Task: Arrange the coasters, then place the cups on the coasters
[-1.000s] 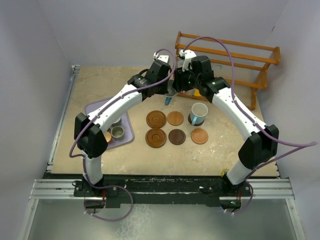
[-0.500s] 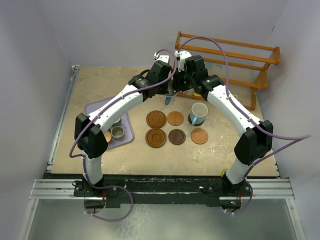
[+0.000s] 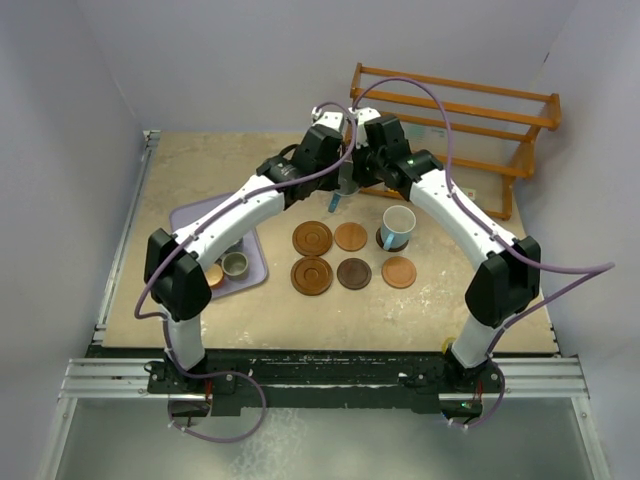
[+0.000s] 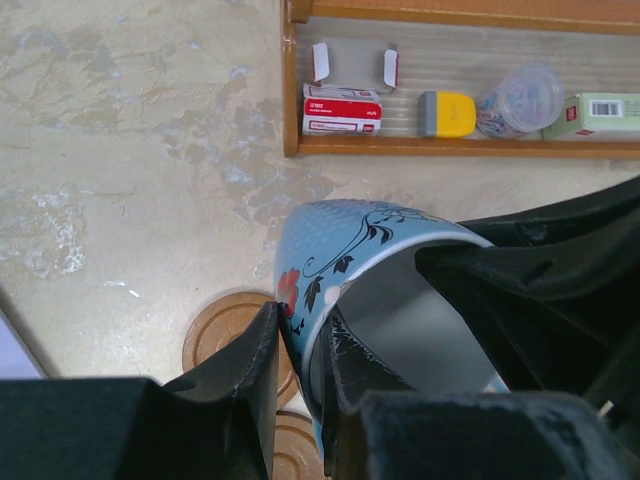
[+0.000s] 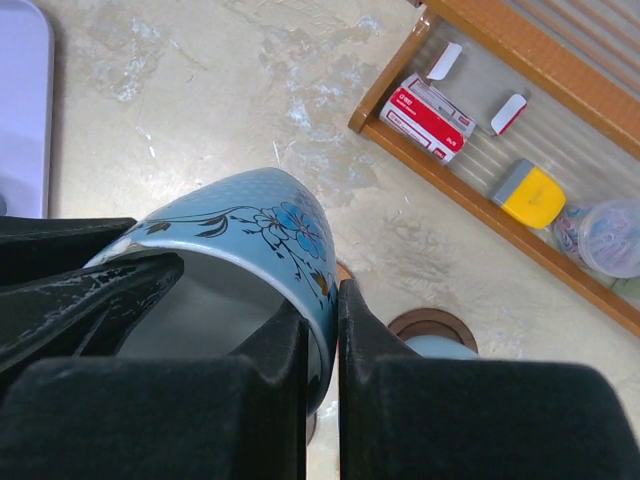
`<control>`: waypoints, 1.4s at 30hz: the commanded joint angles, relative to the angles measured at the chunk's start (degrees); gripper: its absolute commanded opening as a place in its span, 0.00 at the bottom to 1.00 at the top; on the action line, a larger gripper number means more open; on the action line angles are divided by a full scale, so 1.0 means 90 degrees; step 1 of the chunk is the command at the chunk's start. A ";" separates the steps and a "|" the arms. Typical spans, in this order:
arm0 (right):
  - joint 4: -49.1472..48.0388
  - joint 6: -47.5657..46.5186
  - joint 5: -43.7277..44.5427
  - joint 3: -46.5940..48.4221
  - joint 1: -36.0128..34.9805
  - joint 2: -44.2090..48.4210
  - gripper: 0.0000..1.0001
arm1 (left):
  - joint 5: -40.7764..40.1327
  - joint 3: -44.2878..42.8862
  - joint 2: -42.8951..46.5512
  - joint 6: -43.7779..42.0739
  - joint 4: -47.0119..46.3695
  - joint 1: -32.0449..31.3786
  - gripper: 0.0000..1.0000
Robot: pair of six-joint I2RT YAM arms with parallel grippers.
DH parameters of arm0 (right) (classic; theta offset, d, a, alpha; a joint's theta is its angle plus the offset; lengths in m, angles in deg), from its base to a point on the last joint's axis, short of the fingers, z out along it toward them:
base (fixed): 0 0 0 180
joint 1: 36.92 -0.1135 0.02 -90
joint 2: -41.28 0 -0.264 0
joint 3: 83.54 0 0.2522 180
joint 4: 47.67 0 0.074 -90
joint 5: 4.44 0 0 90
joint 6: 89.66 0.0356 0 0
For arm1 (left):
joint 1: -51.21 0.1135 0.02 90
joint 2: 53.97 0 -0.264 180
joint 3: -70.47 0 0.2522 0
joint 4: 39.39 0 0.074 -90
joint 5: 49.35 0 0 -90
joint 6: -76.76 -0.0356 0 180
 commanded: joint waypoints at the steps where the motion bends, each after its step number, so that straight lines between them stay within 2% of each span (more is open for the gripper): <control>1: -0.0039 0.0013 -0.0319 0.0341 0.0100 0.0231 0.00 | 0.0885 0.0123 0.0882 -0.0622 -0.0847 0.0027 0.16; 7: 0.0057 0.0011 -0.0297 0.0201 0.0105 0.0415 0.00 | 0.1452 0.0576 0.1302 -0.1013 -0.1010 0.0032 0.32; 10: 0.0118 0.0018 -0.0294 0.0066 0.0099 0.0547 0.00 | 0.2000 0.0885 0.1555 -0.1485 -0.1075 0.0032 0.40; 15: 0.0343 -0.0034 -0.0223 -0.0326 0.0108 0.0952 0.00 | 0.2377 0.1337 0.2100 -0.2506 -0.0933 0.0033 0.51; 21: 0.0538 -0.0271 -0.0213 -0.1328 0.0124 0.2024 0.00 | 0.2439 0.1939 0.2838 -0.4244 -0.0504 0.0048 0.52; 25: 0.0553 -0.0514 -0.0237 -0.2304 0.0150 0.2815 0.00 | 0.2439 0.2459 0.3210 -0.4899 -0.0394 0.0281 0.53; 35: 0.0573 -0.0703 0.0055 -0.4088 0.0383 0.4008 0.00 | 0.2404 0.3285 0.3846 -0.5045 -0.0902 0.1122 0.56; 42: 0.0673 -0.0509 -0.0444 -0.4518 0.1154 0.3909 0.00 | 0.2067 0.3445 0.3777 -0.5223 -0.1054 0.1195 0.56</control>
